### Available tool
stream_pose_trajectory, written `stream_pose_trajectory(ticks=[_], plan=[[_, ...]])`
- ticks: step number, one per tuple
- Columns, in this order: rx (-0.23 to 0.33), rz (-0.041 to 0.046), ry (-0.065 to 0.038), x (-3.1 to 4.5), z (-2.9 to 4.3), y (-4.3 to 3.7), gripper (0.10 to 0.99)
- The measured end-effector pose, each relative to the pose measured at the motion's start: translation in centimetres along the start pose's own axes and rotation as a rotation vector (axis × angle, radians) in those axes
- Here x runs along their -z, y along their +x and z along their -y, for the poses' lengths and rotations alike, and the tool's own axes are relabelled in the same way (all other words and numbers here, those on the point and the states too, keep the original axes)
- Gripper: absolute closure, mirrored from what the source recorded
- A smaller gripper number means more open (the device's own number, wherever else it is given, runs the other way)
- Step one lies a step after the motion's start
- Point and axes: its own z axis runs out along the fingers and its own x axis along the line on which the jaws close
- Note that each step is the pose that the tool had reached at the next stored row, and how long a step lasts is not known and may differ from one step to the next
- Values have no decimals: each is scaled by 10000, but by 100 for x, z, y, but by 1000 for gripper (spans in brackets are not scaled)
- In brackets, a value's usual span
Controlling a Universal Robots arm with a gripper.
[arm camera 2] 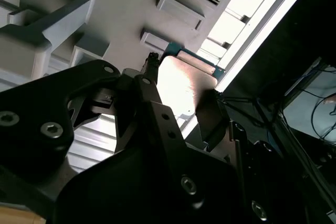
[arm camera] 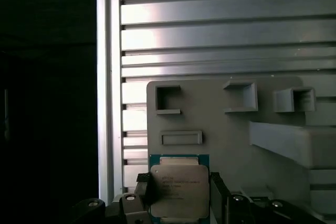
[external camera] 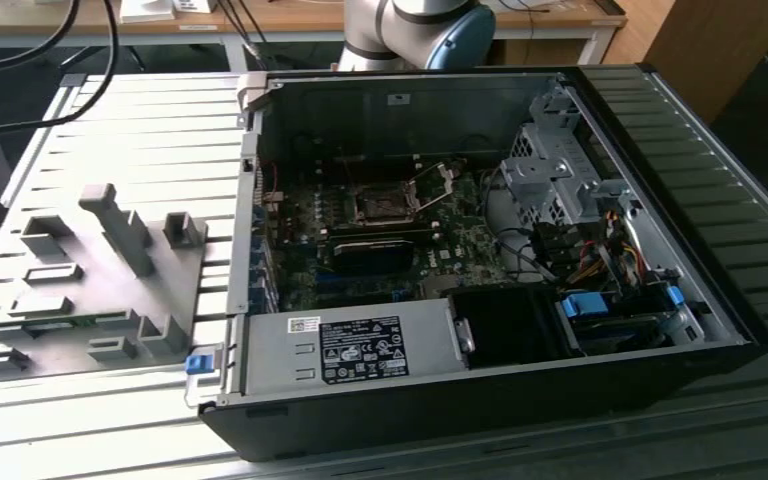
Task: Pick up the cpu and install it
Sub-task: 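Pick up the cpu and move it towards the insertion slot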
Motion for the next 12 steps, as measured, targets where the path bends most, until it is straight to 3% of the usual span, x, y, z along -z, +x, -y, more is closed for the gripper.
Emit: stream_pose_trajectory(ticks=[4,12], plan=[[0,2,-1,95,-7,6,549],[-1,0,0,410,-34,25,549]])
